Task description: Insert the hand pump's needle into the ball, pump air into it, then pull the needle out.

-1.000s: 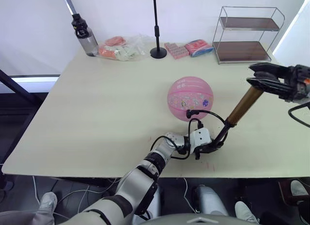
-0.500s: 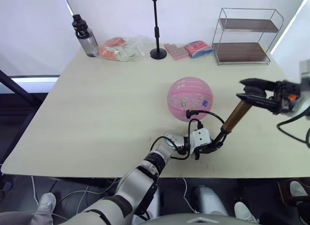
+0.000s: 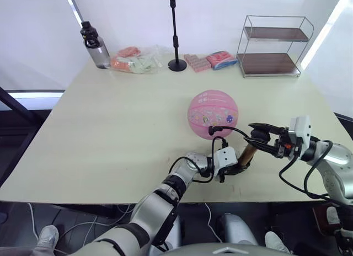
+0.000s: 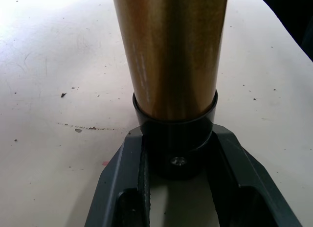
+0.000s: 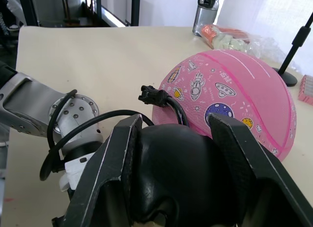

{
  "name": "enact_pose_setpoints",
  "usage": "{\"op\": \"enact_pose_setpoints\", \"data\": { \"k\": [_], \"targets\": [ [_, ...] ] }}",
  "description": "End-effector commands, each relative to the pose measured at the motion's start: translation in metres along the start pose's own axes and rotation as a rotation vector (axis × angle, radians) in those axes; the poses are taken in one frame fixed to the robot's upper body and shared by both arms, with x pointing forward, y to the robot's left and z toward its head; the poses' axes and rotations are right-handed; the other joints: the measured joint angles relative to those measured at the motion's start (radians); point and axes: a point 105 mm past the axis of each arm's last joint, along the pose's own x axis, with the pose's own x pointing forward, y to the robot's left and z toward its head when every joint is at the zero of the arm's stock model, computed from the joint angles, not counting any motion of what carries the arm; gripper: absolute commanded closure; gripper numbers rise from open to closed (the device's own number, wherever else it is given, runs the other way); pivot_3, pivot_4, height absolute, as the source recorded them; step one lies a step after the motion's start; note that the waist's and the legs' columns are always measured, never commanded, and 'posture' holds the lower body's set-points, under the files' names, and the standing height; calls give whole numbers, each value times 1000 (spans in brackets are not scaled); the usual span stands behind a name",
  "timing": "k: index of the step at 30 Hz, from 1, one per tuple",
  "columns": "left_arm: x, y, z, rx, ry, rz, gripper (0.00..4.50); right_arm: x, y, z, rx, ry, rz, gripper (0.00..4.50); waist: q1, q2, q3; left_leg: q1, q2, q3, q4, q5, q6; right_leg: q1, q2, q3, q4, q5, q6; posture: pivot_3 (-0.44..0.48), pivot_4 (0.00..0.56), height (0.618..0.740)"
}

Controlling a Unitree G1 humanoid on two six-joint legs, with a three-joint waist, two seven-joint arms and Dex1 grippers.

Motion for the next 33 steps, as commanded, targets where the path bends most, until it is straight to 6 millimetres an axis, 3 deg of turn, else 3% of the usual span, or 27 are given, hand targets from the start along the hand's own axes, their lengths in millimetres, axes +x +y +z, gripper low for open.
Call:
{"op": "enact_pose_setpoints", "data": {
  "k": [1, 8, 15, 23, 26, 33],
  "targets": [
    [-8, -20, -42, -82, 150, -57, 3423, -8, -9, 20, 27, -14, 15, 2751, 1, 2, 2, 0, 0, 0, 0, 0, 0, 0, 0, 0, 0, 0, 0, 0, 150, 740],
    [-8, -20, -42, -84, 150, -61, 3423, -27, -26, 86, -27, -92, 30, 2751, 10, 10, 10, -12, -3, 0, 1, 0, 0, -9, -3, 0, -1, 3, -4, 0, 150, 740],
    [-8, -20, -41, -81, 149, -62, 3423, -41, -35, 135, -71, -143, 29, 2751, 16, 12, 15, -15, -3, 1, 1, 0, 0, -12, -5, 1, 0, 3, -4, 0, 150, 740],
    [-8, -20, -41, -80, 149, -64, 3423, -48, -39, 172, -114, -181, 27, 2751, 18, 12, 17, -16, -3, 2, 1, 0, 0, -13, -8, 1, 0, 3, -4, 0, 150, 740],
    [-8, -20, -41, -81, 149, -64, 3423, -47, -39, 167, -104, -164, 28, 2751, 19, 13, 17, -17, -3, 3, 1, 0, 0, -15, -8, 2, 0, 3, -4, 0, 150, 740],
    [-8, -20, -41, -83, 146, -62, 3423, -37, -38, 91, -56, 41, 0, 2751, 19, 9, 15, -16, -4, 3, 1, 0, 0, -14, -5, 2, 0, 5, 0, 0, 150, 740]
  ]
}}
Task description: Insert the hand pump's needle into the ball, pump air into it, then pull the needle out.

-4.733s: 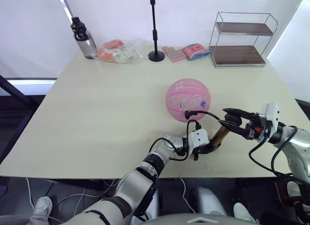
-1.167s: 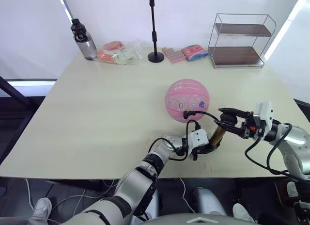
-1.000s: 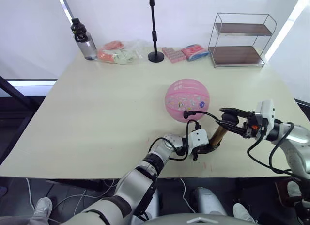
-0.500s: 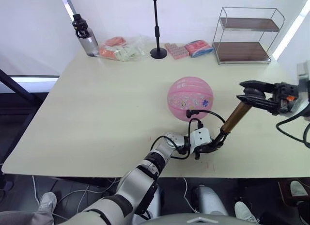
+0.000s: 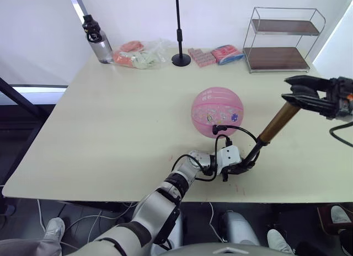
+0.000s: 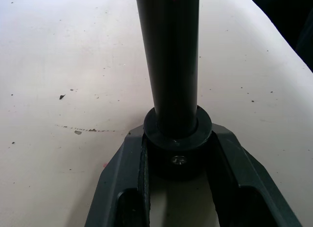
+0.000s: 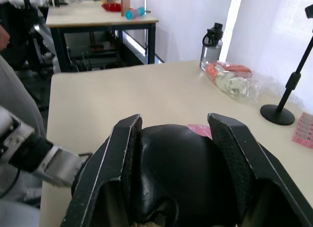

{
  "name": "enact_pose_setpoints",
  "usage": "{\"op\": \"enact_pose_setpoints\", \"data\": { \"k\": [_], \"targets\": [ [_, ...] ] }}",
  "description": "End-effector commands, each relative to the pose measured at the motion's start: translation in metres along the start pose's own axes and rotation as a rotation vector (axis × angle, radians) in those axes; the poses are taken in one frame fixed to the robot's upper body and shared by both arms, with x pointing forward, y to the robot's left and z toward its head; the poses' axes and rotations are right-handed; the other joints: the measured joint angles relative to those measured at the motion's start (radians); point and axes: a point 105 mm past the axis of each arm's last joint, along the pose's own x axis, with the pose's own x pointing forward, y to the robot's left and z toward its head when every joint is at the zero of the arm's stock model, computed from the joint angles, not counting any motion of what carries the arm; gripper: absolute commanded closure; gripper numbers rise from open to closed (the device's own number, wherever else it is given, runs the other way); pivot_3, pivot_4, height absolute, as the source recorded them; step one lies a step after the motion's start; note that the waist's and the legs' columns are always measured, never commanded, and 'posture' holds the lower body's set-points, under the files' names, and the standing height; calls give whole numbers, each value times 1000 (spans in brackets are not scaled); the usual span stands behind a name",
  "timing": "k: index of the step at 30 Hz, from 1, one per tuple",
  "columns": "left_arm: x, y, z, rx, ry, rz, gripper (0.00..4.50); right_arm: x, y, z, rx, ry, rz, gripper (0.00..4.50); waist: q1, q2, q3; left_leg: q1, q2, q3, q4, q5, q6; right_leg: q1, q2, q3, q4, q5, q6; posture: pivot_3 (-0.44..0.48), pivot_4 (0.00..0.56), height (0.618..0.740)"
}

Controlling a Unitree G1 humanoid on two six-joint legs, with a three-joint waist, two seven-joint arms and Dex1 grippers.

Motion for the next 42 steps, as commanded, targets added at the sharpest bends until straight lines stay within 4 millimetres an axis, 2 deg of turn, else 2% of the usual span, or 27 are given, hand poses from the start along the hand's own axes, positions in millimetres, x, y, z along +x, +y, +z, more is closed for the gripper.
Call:
{"op": "enact_pose_setpoints", "data": {
  "k": [1, 6, 9, 11, 17, 19, 25, 28, 33, 37, 42],
  "targets": [
    [-13, -21, -51, -106, 174, -39, 3423, 3, 2, -38, 4, 100, -38, 2751, -2, -3, -2, 1, 0, 0, 0, 0, 0, 1, 1, 0, 0, 0, 0, 0, 150, 740],
    [-13, -21, -51, -108, 173, -36, 3423, 11, 16, -84, 71, 129, -43, 2751, -3, -8, -8, 4, 2, -1, 0, 0, 0, 3, 4, 0, 0, 0, 0, 0, 150, 740],
    [-13, -22, -52, -108, 174, -36, 3423, 12, 20, -99, 82, 141, -50, 2751, -3, -9, -8, 5, 2, -1, 0, 0, 0, 4, 4, 0, 0, -2, -4, 0, 150, 740],
    [-13, -22, -52, -108, 175, -35, 3423, 16, 27, -119, 108, 150, -57, 2751, -3, -11, -10, 6, 2, -1, 0, 0, 0, 4, 4, 0, 0, -2, -4, 0, 150, 740],
    [-14, -22, -52, -106, 176, -37, 3423, 21, 41, -146, 116, 172, -59, 2751, -5, -12, -12, 8, 3, -2, 0, 0, 0, 7, 5, -1, 0, -2, -4, 0, 150, 740],
    [-14, -23, -53, -106, 176, -39, 3423, 22, 42, -145, 117, 157, -68, 2751, -6, -10, -12, 8, 3, -2, 0, 0, 0, 7, 5, -1, 0, -2, -4, 0, 150, 740],
    [-14, -24, -53, -106, 177, -42, 3423, 18, 26, -99, 92, 36, -66, 2751, -5, -9, -12, 8, 3, -2, 0, 0, 0, 8, 5, -1, 0, -2, -4, 0, 150, 740],
    [-13, -24, -53, -106, 176, -45, 3423, 13, 13, -66, 70, -25, -67, 2751, -4, -5, -7, 7, 2, -2, 0, 0, 0, 7, 4, -1, 0, -2, -4, 0, 150, 740],
    [-13, -25, -53, -106, 176, -52, 3423, 4, 3, -28, 36, -39, -30, 2751, 1, -2, -4, 1, 1, -2, 0, 0, 0, 1, 3, -1, 0, -2, -4, 0, 150, 740],
    [-13, -25, -53, -108, 175, -52, 3423, -2, -4, 12, -9, -78, -17, 2751, 1, 0, -2, 0, 1, -1, 0, 0, 0, 1, 2, -1, 0, -2, -4, 0, 150, 740],
    [-13, -26, -53, -111, 175, -51, 3423, -4, -7, 41, -45, -105, -14, 2751, 1, 0, -1, 0, 1, -1, 0, 0, 0, 1, 1, 0, 0, -2, -4, 0, 150, 740]
  ]
}}
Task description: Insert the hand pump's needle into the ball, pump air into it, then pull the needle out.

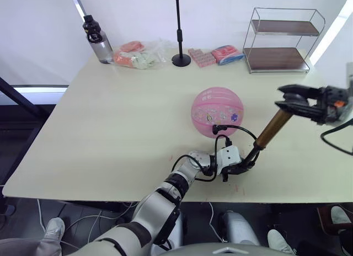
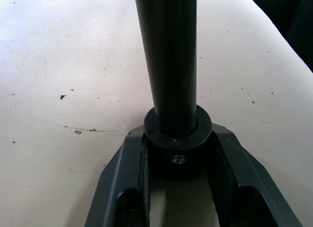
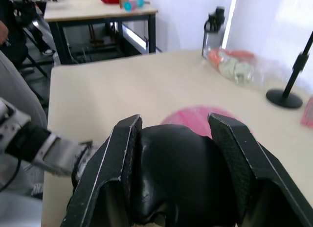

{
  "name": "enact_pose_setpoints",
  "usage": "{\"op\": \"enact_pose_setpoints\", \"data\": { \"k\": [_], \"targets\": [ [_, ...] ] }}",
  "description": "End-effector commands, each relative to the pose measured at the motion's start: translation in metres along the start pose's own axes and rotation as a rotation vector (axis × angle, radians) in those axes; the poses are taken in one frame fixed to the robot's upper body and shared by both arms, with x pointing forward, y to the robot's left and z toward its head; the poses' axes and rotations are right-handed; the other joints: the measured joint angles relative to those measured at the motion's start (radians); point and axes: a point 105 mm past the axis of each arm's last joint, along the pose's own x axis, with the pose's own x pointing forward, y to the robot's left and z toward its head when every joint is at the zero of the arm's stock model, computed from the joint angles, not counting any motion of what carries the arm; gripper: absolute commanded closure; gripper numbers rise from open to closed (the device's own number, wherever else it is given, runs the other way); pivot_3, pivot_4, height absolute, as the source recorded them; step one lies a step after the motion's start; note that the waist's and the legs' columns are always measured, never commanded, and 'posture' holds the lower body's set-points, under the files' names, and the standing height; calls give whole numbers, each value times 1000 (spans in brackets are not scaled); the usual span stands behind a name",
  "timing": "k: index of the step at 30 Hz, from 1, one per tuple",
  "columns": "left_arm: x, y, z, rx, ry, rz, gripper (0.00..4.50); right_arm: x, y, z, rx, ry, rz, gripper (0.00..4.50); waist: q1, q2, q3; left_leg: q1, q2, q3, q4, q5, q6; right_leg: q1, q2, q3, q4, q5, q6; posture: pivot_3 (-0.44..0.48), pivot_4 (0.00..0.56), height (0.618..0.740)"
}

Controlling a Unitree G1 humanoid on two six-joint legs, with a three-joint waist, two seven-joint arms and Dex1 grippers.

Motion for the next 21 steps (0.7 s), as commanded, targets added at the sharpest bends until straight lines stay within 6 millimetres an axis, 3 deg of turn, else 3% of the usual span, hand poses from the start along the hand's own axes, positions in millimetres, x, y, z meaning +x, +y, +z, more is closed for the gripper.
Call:
{"op": "enact_pose_setpoints", "data": {
  "k": [1, 6, 12, 21],
  "targets": [
    [-13, -23, -52, -102, 177, -50, 3423, -9, 0, 46, -119, -84, -26, 2751, 0, 0, 0, 0, 0, 0, 0, 0, 0, 0, 0, 0, 0, 0, 0, 0, 150, 740],
    [-13, -23, -52, -101, 177, -49, 3423, -11, 2, 64, -143, -108, -22, 2751, 0, 2, 2, -1, 0, 0, 0, 0, 0, -1, -4, 0, 0, 0, 0, 0, 150, 740],
    [-13, -23, -51, -100, 178, -49, 3423, -10, 0, 57, -144, -94, -35, 2751, 0, 3, 3, -2, -1, 1, 0, 0, 0, -3, -4, 0, 0, 0, 0, 0, 150, 740],
    [-14, -22, -51, -98, 177, -46, 3423, 4, 8, -18, -57, 67, 3, 2751, -3, 1, 1, 0, 0, 1, 0, 0, 0, 0, 0, 1, 0, 2, 4, 0, 150, 740]
  ]
}}
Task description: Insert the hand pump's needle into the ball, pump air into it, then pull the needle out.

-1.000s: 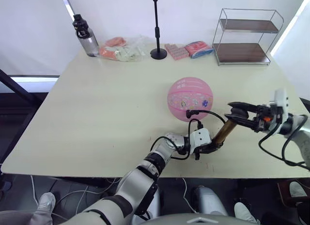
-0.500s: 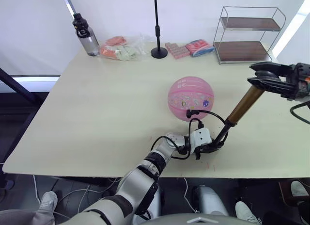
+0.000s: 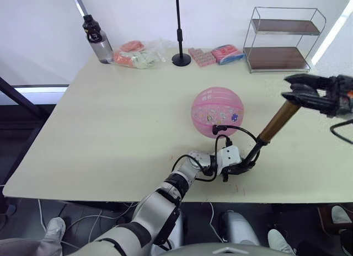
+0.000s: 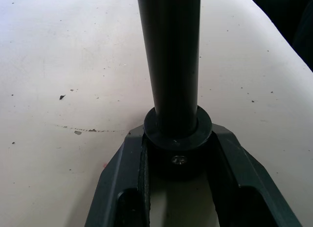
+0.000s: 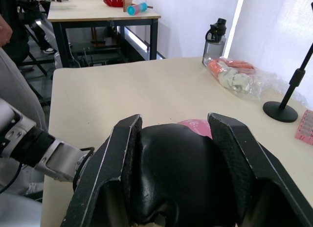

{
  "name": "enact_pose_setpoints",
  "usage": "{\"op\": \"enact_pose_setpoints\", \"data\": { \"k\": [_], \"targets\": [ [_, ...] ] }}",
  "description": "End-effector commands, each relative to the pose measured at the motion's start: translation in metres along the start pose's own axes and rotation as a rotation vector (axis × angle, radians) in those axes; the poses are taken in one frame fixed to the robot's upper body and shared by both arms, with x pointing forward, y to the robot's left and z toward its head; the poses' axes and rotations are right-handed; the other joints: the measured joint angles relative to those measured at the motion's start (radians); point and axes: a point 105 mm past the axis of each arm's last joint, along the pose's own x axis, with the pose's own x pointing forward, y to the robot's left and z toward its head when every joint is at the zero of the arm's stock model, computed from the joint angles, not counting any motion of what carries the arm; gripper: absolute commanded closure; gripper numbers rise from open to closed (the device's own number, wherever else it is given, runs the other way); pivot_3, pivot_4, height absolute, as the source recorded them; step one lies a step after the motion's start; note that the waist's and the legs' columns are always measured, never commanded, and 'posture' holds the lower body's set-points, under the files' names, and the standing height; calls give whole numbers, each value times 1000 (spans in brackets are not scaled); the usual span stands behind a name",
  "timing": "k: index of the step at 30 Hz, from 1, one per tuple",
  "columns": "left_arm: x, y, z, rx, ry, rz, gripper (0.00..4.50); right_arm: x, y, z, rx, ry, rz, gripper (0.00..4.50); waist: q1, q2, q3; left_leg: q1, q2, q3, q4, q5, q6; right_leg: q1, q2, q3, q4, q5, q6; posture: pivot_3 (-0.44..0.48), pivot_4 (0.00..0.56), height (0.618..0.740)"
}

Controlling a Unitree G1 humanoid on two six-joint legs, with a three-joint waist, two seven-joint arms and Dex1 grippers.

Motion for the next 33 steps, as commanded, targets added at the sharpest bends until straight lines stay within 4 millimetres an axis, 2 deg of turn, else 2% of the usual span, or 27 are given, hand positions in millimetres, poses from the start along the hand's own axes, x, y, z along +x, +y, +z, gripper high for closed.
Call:
{"op": "enact_pose_setpoints", "data": {
  "k": [1, 3, 5, 13, 22, 23, 24, 25, 26, 27, 28, 29, 31, 33],
  "targets": [
    [-13, -22, -51, -104, 174, -46, 3423, 7, 4, -26, -1, 62, -4, 2751, -1, -1, -1, 0, 0, 0, 0, 0, 0, 0, 0, 0, 0, 0, 0, 0, 150, 740],
    [-13, -22, -51, -105, 171, -44, 3423, 9, 10, -52, 15, 115, 13, 2751, -1, -5, -5, 2, 1, -1, 0, 0, 0, 1, 2, 0, 0, 0, 0, 0, 150, 740],
    [-13, -22, -51, -105, 171, -44, 3423, 9, 13, -62, 21, 123, 18, 2751, -2, -6, -7, 2, 2, -2, 0, 0, 0, 2, 3, -1, 0, 0, 0, 0, 150, 740],
    [-12, -18, -44, -105, 131, -26, 3423, 14, 32, -135, 56, 217, -6, 2751, -9, -10, -11, 7, 2, -2, 0, 0, 0, 6, 4, -1, 0, -2, -4, 0, 150, 740],
    [-10, -10, -28, -101, 70, -17, 3423, 23, 39, -149, 15, 210, -8, 2751, -20, -9, -11, 13, 2, -2, -1, 0, 0, 11, 4, -1, 0, -3, -4, 0, 150, 740],
    [-10, -8, -25, -101, 62, -14, 2437, 24, 39, -148, 16, 205, -10, 2751, -21, -9, -11, 13, 2, -2, -1, 0, 0, 12, 4, -1, 0, -3, -4, 0, 150, 740],
    [-10, -7, -24, -100, 56, -14, 2274, 24, 39, -148, 15, 203, -11, 2751, -21, -9, -11, 14, 2, -2, -1, 0, 0, 12, 4, -1, 0, -3, -4, 0, 150, 740],
    [-10, -6, -21, -100, 45, -17, 1855, 24, 38, -148, 13, 201, -12, 2751, -21, -9, -11, 14, 2, -2, -1, 0, 0, 13, 4, -1, 0, -3, -4, 0, 150, 740],
    [-11, -4, -18, -98, 30, -15, 1664, 24, 38, -147, 11, 200, -12, 2751, -21, -9, -10, 14, 2, -2, -1, 0, 0, 13, 4, -1, 0, -3, -4, 0, 150, 740],
    [-11, -2, -14, -94, 13, -13, 1132, 24, 38, -147, 8, 200, -11, 2751, -21, -9, -10, 15, 2, -1, -1, 0, 0, 14, 4, -1, 0, -3, -4, 0, 150, 740],
    [-12, -1, -10, -88, -2, -11, 889, 24, 38, -147, 5, 200, -11, 2751, -21, -9, -10, 15, 2, -1, -1, 0, 0, 14, 3, -1, 0, -3, -4, 0, 150, 740],
    [-13, 1, -5, -84, -27, -13, 464, 24, 38, -146, 4, 200, -11, 2751, -21, -9, -10, 15, 2, -1, -1, 0, 0, 14, 3, -1, 0, -3, -4, 0, 150, 740],
    [-19, 3, 3, -72, -72, -18, 108, 24, 38, -145, 2, 197, -12, 2751, -22, -9, -8, 15, 2, -1, 0, 0, 0, 14, 3, -1, 0, -3, -3, 0, 150, 740],
    [-26, 4, 9, -59, -104, -16, 108, 25, 38, -144, 1, 194, -13, 2751, -23, -8, -6, 14, 2, -1, 0, 0, 0, 14, 3, 0, 0, -3, -4, 0, 150, 740]
  ]
}}
